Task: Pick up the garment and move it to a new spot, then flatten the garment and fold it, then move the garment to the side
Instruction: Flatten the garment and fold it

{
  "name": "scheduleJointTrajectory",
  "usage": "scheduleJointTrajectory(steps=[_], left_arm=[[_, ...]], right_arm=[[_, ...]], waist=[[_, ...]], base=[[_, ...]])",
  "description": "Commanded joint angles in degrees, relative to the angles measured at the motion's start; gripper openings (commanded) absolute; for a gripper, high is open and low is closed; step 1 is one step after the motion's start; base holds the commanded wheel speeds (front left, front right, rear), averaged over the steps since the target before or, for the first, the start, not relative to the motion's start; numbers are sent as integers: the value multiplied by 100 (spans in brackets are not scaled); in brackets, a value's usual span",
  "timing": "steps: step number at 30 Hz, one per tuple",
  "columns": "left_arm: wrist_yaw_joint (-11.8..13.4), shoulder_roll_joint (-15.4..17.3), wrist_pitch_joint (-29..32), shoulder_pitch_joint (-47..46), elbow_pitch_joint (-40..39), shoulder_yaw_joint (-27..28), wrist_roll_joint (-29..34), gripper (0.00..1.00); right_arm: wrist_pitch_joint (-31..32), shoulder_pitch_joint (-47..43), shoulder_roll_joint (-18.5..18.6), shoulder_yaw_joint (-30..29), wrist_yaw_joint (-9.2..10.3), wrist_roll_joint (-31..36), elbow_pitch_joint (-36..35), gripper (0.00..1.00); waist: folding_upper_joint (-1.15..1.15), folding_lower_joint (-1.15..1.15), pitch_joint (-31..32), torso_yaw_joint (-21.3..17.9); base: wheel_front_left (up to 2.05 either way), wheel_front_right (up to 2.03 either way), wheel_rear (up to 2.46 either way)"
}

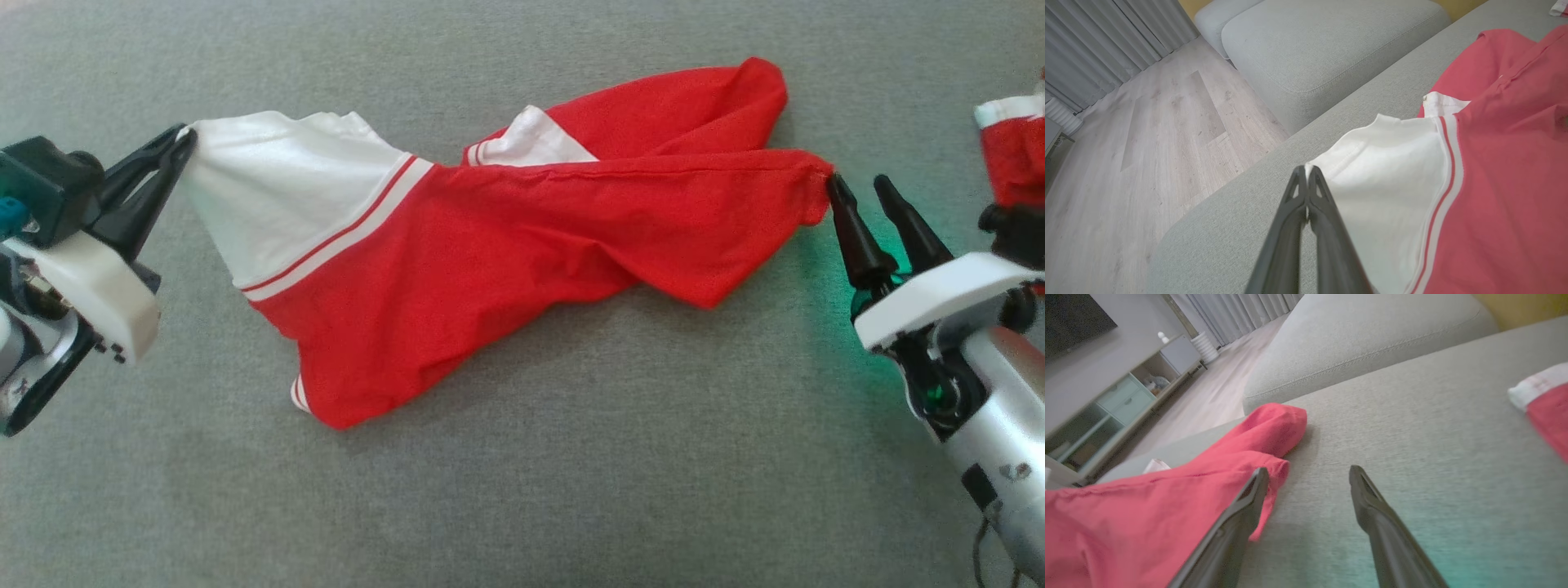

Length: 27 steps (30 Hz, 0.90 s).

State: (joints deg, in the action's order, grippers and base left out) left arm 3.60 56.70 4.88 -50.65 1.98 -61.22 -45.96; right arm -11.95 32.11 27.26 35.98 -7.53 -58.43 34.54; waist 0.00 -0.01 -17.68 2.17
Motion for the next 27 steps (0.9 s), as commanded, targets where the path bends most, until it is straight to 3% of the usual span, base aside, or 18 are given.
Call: scheduleJointTrajectory(steps=[1, 5, 10, 12, 14, 15, 17, 27], left_arm=[[62, 317, -61, -165, -86, 362, -20, 0], [70, 261, -50, -193, -122, 348, -8, 0], [56, 219, -55, -211, -83, 332, -5, 0], [61, 211, -58, -207, -72, 327, -9, 0], [67, 202, -61, -205, -58, 320, -7, 0], [67, 196, -62, -205, -51, 316, -6, 0], [66, 184, -59, -207, -37, 307, -5, 0], [60, 200, -379, -280, -7, 358, 152, 0]], right_arm=[[8, -32, 94, 40, 4, -179, -207, 100], [170, -49, 226, 128, 4, -1026, -559, 100], [288, -19, 412, 339, 4, -1601, -852, 100], [313, 15, 460, 424, 4, -1740, -892, 84], [276, 57, 506, 499, 4, -1818, -906, 50], [249, 77, 523, 535, 4, -1852, -918, 39], [200, 111, 567, 616, 4, -1902, -959, 0], [-226, 396, 993, 875, 4, -1671, -1292, 0]], waist=[[0, 1, -16, 33], [0, 1, -48, 115], [0, 1, -74, 178], [0, 1, -86, 195], [0, 1, -92, 210], [0, 1, -91, 215], [0, 1, -84, 221], [0, 1, 223, 86]], base=[[0, 0, 0], [0, 0, 0], [0, 0, 0], [0, 0, 0], [0, 0, 0], [0, 0, 0], [0, 0, 0], [0, 0, 0]])
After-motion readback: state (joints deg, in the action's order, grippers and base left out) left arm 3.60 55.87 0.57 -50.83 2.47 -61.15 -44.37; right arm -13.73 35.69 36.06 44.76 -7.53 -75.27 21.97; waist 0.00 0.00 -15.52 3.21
